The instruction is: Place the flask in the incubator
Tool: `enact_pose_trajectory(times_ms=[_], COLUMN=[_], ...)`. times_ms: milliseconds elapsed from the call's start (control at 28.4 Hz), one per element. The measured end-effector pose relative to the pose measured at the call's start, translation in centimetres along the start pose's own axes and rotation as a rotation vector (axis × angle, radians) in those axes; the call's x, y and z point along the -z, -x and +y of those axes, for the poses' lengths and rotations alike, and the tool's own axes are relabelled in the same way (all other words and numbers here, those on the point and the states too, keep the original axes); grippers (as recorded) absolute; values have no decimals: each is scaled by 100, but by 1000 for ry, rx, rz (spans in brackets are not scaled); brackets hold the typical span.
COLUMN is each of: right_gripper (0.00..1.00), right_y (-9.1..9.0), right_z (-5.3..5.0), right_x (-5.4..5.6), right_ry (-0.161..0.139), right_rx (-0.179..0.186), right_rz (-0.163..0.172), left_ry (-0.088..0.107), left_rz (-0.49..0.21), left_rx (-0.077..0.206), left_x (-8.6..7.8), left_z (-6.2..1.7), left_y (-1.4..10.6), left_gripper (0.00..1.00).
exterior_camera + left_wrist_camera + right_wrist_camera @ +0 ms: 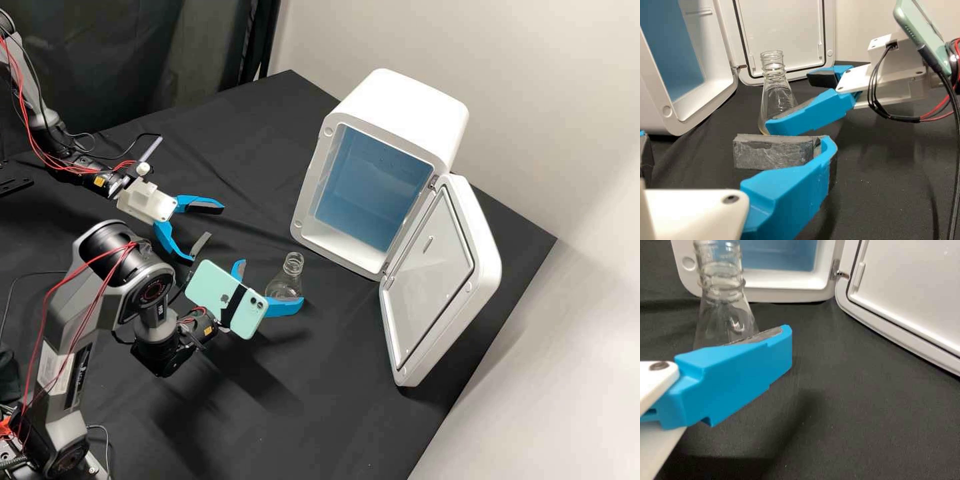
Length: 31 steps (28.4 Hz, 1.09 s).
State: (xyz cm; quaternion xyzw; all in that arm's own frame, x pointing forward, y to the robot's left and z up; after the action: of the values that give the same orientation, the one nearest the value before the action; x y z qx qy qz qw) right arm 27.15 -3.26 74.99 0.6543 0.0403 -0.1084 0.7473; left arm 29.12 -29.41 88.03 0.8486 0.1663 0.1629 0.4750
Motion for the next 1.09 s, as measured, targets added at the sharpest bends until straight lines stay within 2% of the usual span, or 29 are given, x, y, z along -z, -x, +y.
enact_pose_trajectory(times_ms=[105, 211, 316, 598, 1090], right_gripper=[100, 100, 100, 100, 100], right_y=[-8, -28, -52, -191, -344], right_z=[-43, -82, -99, -33, 27], right_x=[-5, -38, -57, -34, -8], right_ry=[2, -4, 4, 7, 9], right_rx=[15, 23, 27, -13, -44], right_rz=[-3, -22, -30, -17, 3], left_ry=[0, 0, 0, 0, -1], left_rz=[0, 0, 0, 0, 0], left_rx=[0, 0, 0, 0, -3], left_x=[0, 0, 0, 0, -1], left_z=[0, 0, 0, 0, 12], left_y=[0, 0, 0, 0, -10], left_gripper=[100, 100, 100, 100, 100])
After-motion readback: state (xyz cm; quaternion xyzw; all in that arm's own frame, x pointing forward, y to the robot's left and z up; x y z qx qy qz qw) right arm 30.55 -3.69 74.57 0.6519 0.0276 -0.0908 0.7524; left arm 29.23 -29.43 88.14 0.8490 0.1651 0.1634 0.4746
